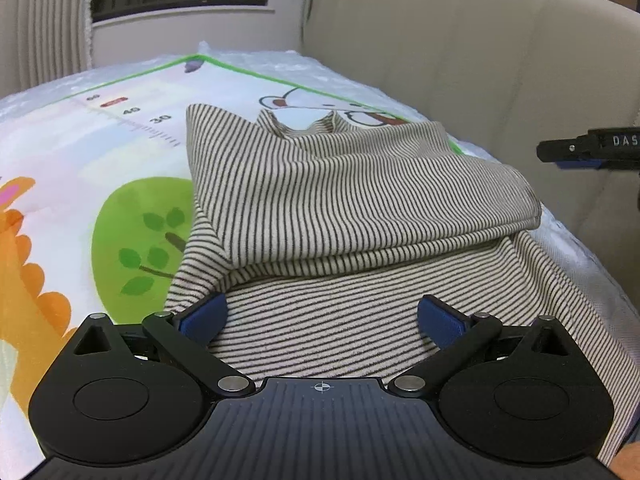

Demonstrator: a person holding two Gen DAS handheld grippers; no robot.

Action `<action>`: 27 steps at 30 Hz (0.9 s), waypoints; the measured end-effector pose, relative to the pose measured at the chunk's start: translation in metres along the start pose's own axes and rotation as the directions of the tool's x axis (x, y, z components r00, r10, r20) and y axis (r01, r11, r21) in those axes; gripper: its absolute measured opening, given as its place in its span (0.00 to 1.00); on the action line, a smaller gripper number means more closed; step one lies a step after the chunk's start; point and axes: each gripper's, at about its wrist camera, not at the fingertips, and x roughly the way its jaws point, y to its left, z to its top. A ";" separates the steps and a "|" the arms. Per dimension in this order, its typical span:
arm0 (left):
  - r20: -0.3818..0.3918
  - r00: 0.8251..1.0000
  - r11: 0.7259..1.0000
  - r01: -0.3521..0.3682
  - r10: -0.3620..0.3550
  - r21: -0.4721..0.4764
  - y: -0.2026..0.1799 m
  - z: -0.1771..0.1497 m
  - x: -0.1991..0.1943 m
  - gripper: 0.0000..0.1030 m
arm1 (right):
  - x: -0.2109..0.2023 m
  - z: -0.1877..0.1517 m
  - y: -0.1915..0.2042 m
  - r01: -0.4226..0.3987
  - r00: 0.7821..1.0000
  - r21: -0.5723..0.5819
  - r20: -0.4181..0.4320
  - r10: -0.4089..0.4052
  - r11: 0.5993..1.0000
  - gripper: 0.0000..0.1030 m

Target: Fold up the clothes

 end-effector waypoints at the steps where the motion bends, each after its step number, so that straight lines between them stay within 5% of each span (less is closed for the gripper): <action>1: 0.001 1.000 1.000 -0.003 0.003 0.003 0.000 0.000 0.000 1.00 | 0.004 -0.001 -0.005 -0.031 1.000 0.044 -0.004 0.031 0.999 0.50; 6: 0.015 1.000 1.000 0.002 -0.002 -0.012 0.002 -0.003 -0.002 1.00 | 0.047 -0.012 -0.007 -0.069 0.991 0.126 -0.107 0.082 0.990 0.54; 8: 0.035 0.999 0.999 0.011 -0.009 -0.045 0.008 -0.004 -0.006 1.00 | 0.057 -0.014 -0.004 -0.092 0.985 0.135 -0.134 0.111 0.987 0.08; 12: 0.075 0.997 0.989 0.004 0.008 -0.150 0.022 -0.005 -0.013 1.00 | 0.030 0.025 0.032 -0.191 0.982 -0.006 0.015 0.191 0.982 0.04; 17: 0.117 0.993 0.976 -0.007 0.034 -0.219 0.031 -0.006 -0.020 1.00 | -0.013 0.085 0.068 -0.313 0.917 -0.164 0.205 0.342 0.936 0.04; 19: 0.121 0.992 0.974 -0.007 0.035 -0.225 0.032 -0.007 -0.022 1.00 | -0.009 0.091 0.075 -0.309 0.909 -0.204 0.224 0.351 0.929 0.04; 24: 0.110 0.994 0.968 0.012 0.016 -0.249 0.036 -0.003 -0.033 1.00 | 0.062 0.047 0.048 -0.173 0.979 -0.120 0.092 0.185 0.978 0.04; 27: 0.161 0.987 0.972 0.052 -0.015 -0.230 0.032 0.010 -0.048 1.00 | 0.095 0.002 0.013 -0.108 0.993 -0.007 -0.038 0.108 0.994 0.06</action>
